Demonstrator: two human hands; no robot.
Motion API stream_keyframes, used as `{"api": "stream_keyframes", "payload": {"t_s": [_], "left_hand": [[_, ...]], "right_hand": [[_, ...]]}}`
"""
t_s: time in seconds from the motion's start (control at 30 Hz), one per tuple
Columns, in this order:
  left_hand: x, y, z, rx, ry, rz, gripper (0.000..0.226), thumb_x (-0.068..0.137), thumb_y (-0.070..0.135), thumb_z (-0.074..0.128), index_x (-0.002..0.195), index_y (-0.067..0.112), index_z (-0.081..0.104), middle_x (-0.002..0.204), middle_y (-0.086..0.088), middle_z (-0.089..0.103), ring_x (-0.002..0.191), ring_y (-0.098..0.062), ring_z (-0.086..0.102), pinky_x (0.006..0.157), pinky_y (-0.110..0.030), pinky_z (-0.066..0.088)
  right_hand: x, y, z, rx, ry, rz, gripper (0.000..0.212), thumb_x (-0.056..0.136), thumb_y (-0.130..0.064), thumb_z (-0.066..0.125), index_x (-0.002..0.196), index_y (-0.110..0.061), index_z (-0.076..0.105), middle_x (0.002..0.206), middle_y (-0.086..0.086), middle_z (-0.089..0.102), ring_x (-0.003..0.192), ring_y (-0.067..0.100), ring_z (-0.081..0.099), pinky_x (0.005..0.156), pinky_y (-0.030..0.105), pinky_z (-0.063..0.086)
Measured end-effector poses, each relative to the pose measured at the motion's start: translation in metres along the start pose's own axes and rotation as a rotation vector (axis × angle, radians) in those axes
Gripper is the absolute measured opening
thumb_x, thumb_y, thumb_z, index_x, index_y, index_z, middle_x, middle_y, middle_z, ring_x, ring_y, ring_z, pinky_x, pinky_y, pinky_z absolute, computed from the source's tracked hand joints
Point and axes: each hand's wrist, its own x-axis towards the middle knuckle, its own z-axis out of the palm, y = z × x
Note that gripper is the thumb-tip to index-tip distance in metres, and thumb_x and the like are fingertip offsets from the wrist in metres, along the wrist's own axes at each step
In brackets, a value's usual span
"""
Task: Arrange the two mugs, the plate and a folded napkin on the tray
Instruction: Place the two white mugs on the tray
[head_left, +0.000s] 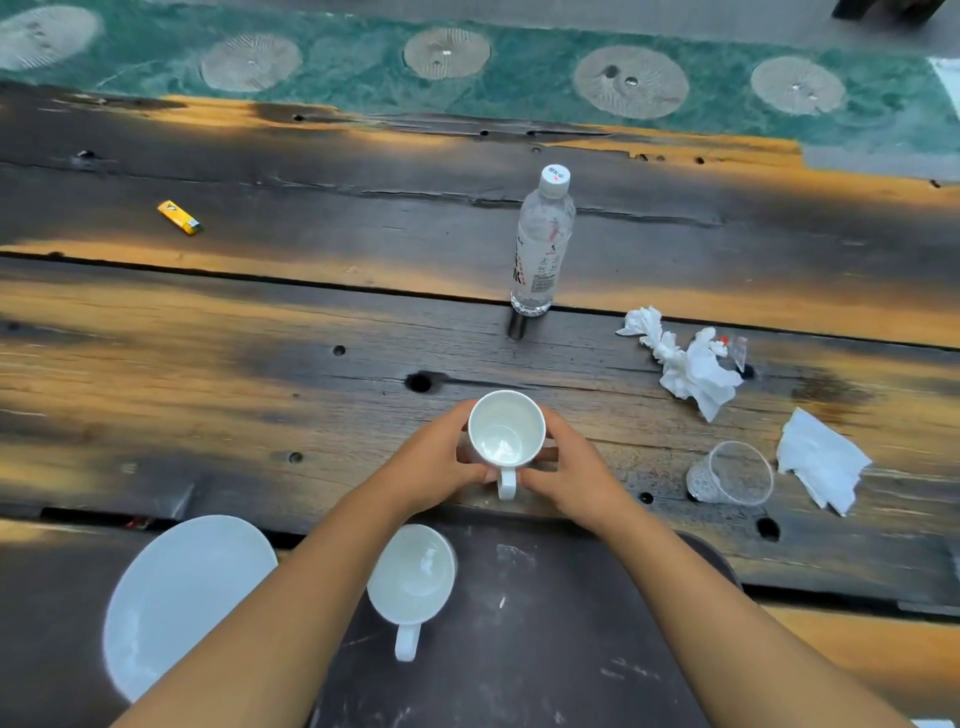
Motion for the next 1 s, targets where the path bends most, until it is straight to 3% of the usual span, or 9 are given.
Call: {"api": "stream_keyframes", "payload": {"t_s": [0.1,0.23,0.37,0.47,0.53,0.6,0.73,0.9,1.0], "left_hand": [[-0.003,0.014,0.0,0.019,0.021,0.026,0.08,0.073,0.025,0.086,0.136,0.051,0.043,0.128,0.025,0.058,0.101,-0.006,0.064,0.089,-0.031,0.054],[-0.014,0.037,0.008,0.012,0.063,0.08,0.081,0.072,0.026,0.086,0.13,0.059,0.041,0.118,0.035,0.056,0.104,0.006,0.058,0.079,-0.015,0.047],[-0.031,0.053,0.029,-0.059,0.065,0.087,0.08,0.073,0.023,0.086,0.133,0.054,0.043,0.125,0.027,0.058,0.113,-0.004,0.058,0.09,-0.027,0.053],[-0.047,0.062,0.043,-0.09,0.061,0.102,0.08,0.073,0.023,0.086,0.137,0.048,0.045,0.126,0.025,0.06,0.112,-0.003,0.058,0.092,-0.032,0.054],[-0.059,0.065,0.051,-0.087,0.065,0.096,0.083,0.073,0.024,0.086,0.139,0.048,0.041,0.127,0.023,0.059,0.11,-0.004,0.06,0.093,-0.035,0.054],[-0.073,0.066,0.06,-0.082,0.061,0.062,0.088,0.074,0.025,0.085,0.141,0.049,0.033,0.13,0.016,0.058,0.105,-0.009,0.065,0.096,-0.04,0.053],[-0.098,0.059,0.082,-0.141,0.046,0.029,0.085,0.074,0.029,0.085,0.138,0.049,0.033,0.129,0.018,0.058,0.107,-0.003,0.064,0.099,-0.038,0.053],[-0.115,0.048,0.11,-0.209,0.045,-0.017,0.071,0.073,0.028,0.085,0.126,0.048,0.043,0.123,0.024,0.063,0.106,0.006,0.063,0.098,-0.036,0.054],[-0.12,0.042,0.126,-0.236,0.037,-0.035,0.069,0.073,0.025,0.086,0.124,0.049,0.045,0.121,0.024,0.065,0.105,0.004,0.065,0.097,-0.036,0.055]], "right_hand": [[-0.008,-0.007,-0.01,-0.004,0.024,-0.032,0.073,0.079,-0.007,0.08,0.136,-0.041,0.051,0.124,-0.019,0.065,0.101,-0.004,0.067,0.079,0.013,0.053],[-0.029,-0.016,-0.026,0.02,0.051,-0.064,0.071,0.078,-0.007,0.081,0.134,-0.042,0.053,0.127,-0.016,0.064,0.106,-0.002,0.067,0.081,0.016,0.055],[-0.058,-0.021,-0.041,-0.03,0.062,-0.081,0.072,0.08,-0.009,0.082,0.135,-0.044,0.051,0.129,-0.019,0.062,0.113,0.0,0.063,0.088,0.017,0.053],[-0.08,-0.019,-0.047,-0.033,0.049,-0.1,0.072,0.08,-0.005,0.082,0.132,-0.044,0.053,0.128,-0.017,0.064,0.114,-0.001,0.062,0.085,0.014,0.053],[-0.094,-0.016,-0.048,-0.048,0.048,-0.101,0.07,0.08,-0.007,0.083,0.134,-0.04,0.054,0.129,-0.014,0.064,0.114,-0.003,0.061,0.086,0.013,0.052],[-0.107,-0.011,-0.047,-0.054,0.052,-0.097,0.07,0.08,-0.009,0.084,0.129,-0.048,0.052,0.127,-0.019,0.064,0.112,-0.004,0.062,0.086,0.012,0.051],[-0.13,0.005,-0.043,-0.066,0.045,-0.076,0.073,0.078,-0.014,0.085,0.124,-0.059,0.051,0.124,-0.024,0.066,0.114,0.0,0.064,0.092,0.019,0.053],[-0.15,0.029,-0.034,-0.071,0.053,-0.071,0.075,0.075,-0.021,0.083,0.136,-0.049,0.05,0.133,-0.021,0.062,0.123,0.002,0.059,0.1,0.038,0.055],[-0.159,0.044,-0.032,-0.066,0.058,-0.049,0.075,0.073,-0.023,0.083,0.133,-0.055,0.05,0.132,-0.024,0.062,0.123,0.001,0.06,0.1,0.037,0.056]]}}
